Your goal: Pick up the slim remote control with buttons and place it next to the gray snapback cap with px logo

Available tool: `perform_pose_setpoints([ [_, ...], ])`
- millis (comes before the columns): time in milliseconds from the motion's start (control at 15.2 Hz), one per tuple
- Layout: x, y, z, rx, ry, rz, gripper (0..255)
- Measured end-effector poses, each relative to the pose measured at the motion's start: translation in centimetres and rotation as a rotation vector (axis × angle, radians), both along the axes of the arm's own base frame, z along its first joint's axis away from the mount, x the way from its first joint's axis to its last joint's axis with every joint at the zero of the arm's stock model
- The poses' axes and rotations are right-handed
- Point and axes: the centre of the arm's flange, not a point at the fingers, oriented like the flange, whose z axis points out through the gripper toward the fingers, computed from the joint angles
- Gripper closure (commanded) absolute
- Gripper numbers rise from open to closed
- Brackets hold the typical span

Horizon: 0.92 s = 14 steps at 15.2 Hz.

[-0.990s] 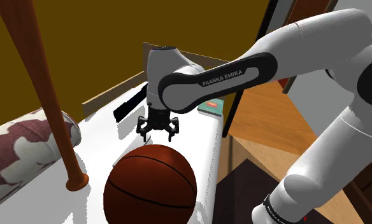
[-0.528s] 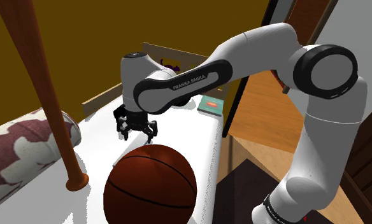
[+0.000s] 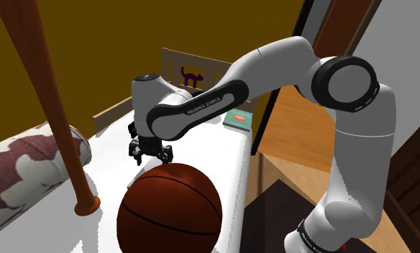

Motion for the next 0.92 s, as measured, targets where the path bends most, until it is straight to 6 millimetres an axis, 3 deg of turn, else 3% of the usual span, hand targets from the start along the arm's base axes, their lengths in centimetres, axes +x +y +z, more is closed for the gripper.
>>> perform_pose_setpoints([
  [462, -0.08, -0.03, -0.73, 0.0, 0.0, 0.0, 0],
  [528, -0.08, -0.03, -0.73, 0.0, 0.0, 0.0, 255],
  [924, -0.09, -0.04, -0.71, 0.0, -0.001, 0.0, 255],
])
